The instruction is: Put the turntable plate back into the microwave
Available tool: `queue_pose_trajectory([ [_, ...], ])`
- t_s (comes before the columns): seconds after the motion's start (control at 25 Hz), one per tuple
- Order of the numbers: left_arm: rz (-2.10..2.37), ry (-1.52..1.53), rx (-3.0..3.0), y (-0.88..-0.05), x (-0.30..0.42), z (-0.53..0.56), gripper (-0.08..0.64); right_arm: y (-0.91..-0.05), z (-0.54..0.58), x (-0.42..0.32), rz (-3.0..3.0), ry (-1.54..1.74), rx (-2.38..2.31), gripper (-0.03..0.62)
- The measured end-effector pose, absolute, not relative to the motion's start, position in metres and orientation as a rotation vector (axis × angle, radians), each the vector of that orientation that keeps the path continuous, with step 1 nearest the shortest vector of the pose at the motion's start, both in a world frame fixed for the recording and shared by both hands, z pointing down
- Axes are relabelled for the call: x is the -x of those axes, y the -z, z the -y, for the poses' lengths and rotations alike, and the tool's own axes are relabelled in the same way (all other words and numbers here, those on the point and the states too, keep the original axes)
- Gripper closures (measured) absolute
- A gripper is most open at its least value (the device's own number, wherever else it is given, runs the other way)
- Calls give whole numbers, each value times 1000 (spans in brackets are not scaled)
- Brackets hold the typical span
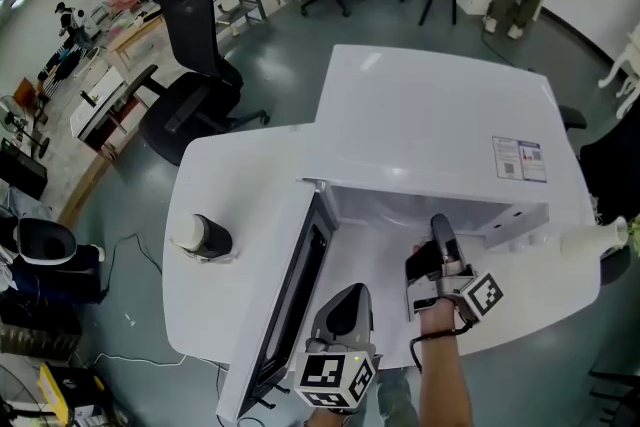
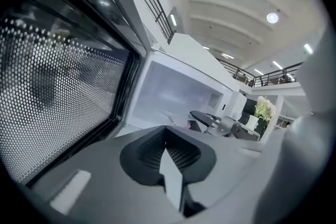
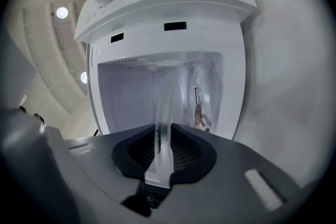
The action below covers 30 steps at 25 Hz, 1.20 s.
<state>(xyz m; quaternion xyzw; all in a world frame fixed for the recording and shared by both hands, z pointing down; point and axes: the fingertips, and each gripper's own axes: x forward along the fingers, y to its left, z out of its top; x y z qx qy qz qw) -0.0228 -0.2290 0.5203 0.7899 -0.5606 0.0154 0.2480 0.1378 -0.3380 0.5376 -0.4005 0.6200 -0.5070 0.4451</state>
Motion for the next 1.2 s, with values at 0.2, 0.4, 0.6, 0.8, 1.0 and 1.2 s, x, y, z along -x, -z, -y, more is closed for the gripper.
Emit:
queue_pose_trajectory([
  [0.2, 1531, -35, -2142, -522, 24, 235, 560, -539, 347, -140, -1540, 1262, 1026, 531],
  [0.4, 1533, -29, -2137, -521, 22, 242, 560, -539, 356, -139, -1541, 1263, 1061, 531],
  [0.6, 1530, -26, -2127, -523, 21, 246, 560, -544, 364, -141, -1516, 1279, 1079, 529],
  [0.8, 1531, -28, -2116, -525, 22, 250, 560, -543, 370, -140, -1495, 1283, 1062, 529],
  [1.0, 1530, -27, -2106, -527, 23, 251, 560, -545, 377, -140, -1480, 1294, 1078, 528],
  [1.2, 1525, -23, -2099, -530, 22, 255, 560, -549, 384, -144, -1461, 1302, 1105, 528],
])
